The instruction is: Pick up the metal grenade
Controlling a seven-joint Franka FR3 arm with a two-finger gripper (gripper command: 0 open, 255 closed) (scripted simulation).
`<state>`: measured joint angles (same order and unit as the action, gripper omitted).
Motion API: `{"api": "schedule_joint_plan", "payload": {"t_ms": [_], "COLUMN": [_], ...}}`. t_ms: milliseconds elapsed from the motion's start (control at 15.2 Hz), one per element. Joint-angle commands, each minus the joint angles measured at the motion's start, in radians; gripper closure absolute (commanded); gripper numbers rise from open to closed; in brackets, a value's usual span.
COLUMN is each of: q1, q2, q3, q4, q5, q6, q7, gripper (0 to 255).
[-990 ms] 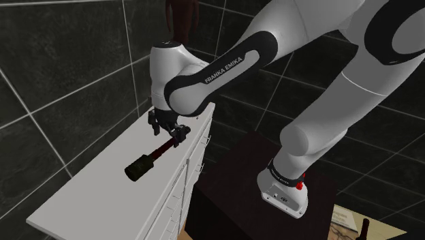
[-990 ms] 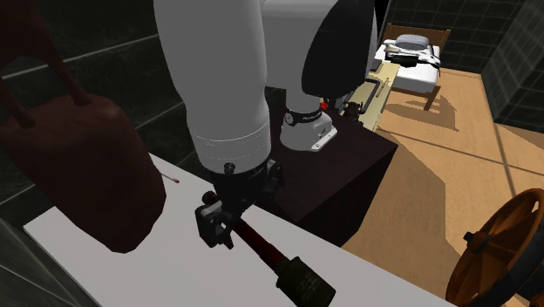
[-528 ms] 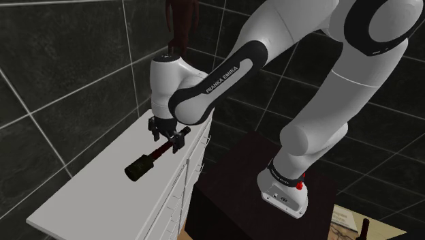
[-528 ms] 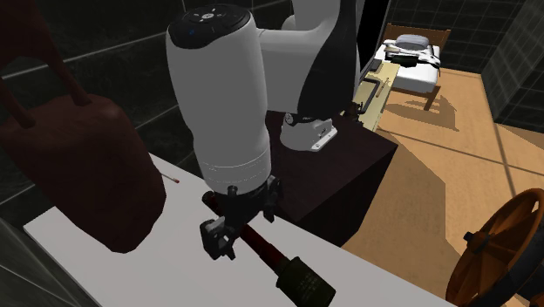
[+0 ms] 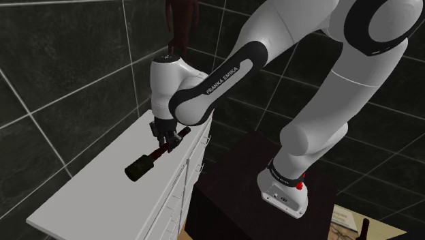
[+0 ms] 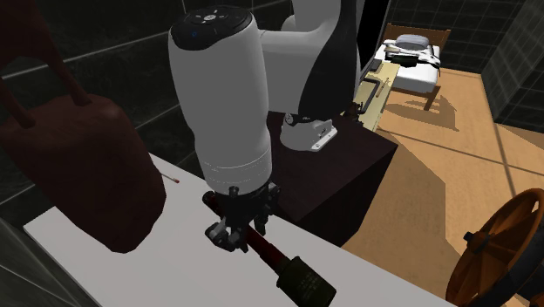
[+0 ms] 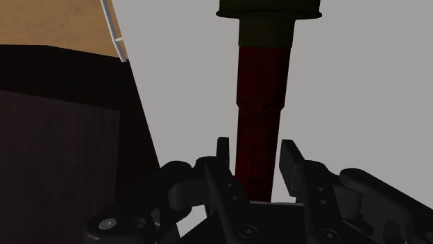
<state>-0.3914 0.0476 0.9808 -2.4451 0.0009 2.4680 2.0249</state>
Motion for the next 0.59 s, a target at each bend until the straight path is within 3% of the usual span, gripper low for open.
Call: {"api": "schedule_joint_plan", "payload": {"t_ms": [0, 66, 528], "q1": [0.0, -0.001, 0.0], "q2": [0.0, 0.002, -0.128], "q3": [0.0, -0.002, -0.002], "q4": [-0.001, 0.001, 0.029], "q5": [0.0, -0.002, 0.152], "q6": [0.0, 0.0, -0.107], "q7": [0.0, -0.001, -0.111], "gripper": [255, 255, 255]}}
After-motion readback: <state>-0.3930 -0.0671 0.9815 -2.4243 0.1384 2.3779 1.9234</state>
